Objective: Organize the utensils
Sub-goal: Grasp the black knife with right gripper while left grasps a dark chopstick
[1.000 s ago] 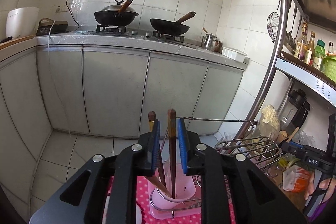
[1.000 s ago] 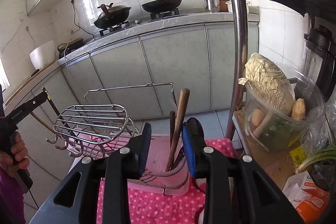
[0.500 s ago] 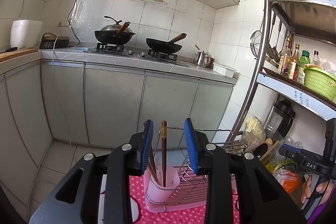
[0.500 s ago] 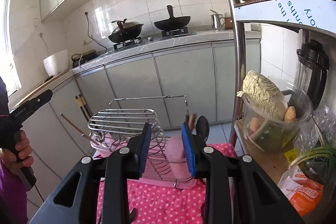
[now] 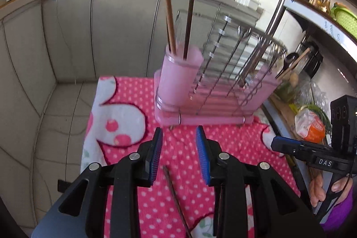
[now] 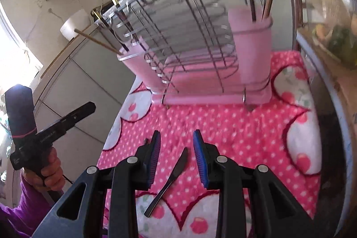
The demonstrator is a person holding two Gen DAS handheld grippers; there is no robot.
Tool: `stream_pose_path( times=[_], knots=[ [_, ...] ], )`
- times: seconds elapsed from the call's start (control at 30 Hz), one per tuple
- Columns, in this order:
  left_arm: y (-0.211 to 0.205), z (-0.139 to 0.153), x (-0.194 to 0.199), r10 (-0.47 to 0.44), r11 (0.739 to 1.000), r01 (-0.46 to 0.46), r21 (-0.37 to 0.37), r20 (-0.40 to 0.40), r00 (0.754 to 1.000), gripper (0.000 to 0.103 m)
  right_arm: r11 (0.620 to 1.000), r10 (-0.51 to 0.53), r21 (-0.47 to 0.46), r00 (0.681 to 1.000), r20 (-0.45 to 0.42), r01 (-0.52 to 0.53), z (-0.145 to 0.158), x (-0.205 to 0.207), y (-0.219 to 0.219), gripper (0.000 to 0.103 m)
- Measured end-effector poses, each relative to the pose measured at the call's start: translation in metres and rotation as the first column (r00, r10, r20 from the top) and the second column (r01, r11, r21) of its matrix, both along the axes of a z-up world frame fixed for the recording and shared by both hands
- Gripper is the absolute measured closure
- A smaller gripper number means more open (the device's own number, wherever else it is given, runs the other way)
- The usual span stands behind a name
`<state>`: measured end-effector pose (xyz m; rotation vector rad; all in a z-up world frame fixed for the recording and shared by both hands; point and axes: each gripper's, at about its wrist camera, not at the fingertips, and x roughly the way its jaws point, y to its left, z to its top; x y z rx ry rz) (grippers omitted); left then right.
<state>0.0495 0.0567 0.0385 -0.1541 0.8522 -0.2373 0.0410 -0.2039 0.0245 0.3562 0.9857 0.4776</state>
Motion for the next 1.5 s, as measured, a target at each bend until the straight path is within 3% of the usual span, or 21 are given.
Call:
stream_pose_path(
  times=[0.2, 0.43, 0.73, 0.97, 1.2, 1.5],
  knots=[
    [0.001, -0.061, 0.006, 0.027, 1.0, -0.027, 0.006, -0.204, 0.979, 0.072, 0.996, 0.051, 0.087, 0.967, -0.25, -0.03, -0.061, 0.013, 0.018, 0.076],
    [0.005, -0.085, 0.012, 0.022, 0.999, -0.028, -0.018, -0.292, 0.956, 0.072, 0.991, 0.059, 0.134, 0.927, -0.37, -0.009, -0.095, 0.03, 0.027, 0.075],
    [0.006, -0.099, 0.033, -0.017, 0.998, -0.009, -0.061, -0.401, 0.916, 0.073, 0.994, 0.052, 0.11, 0.906, -0.421, -0.005, -0.117, 0.046, 0.04, 0.074],
    [-0.006, -0.114, 0.046, -0.014, 1.0, 0.02, 0.008, -0.473, 0.881, 0.079, 0.993, 0.064, 0.113, 0.907, -0.416, -0.018, -0.123, 0.054, 0.047, 0.075],
    [-0.02, -0.126, 0.054, -0.004, 0.998, 0.035, 0.051, -0.502, 0.865, 0.094, 0.987, 0.088, 0.157, 0.901, -0.424, -0.023, -0.126, 0.055, 0.039, 0.074],
    [-0.021, -0.129, 0.058, -0.01, 0.999, 0.033, 0.036, -0.507, 0.862, 0.095, 0.981, 0.128, 0.188, 0.894, -0.429, -0.05, -0.128, 0.056, 0.041, 0.076]
  ],
)
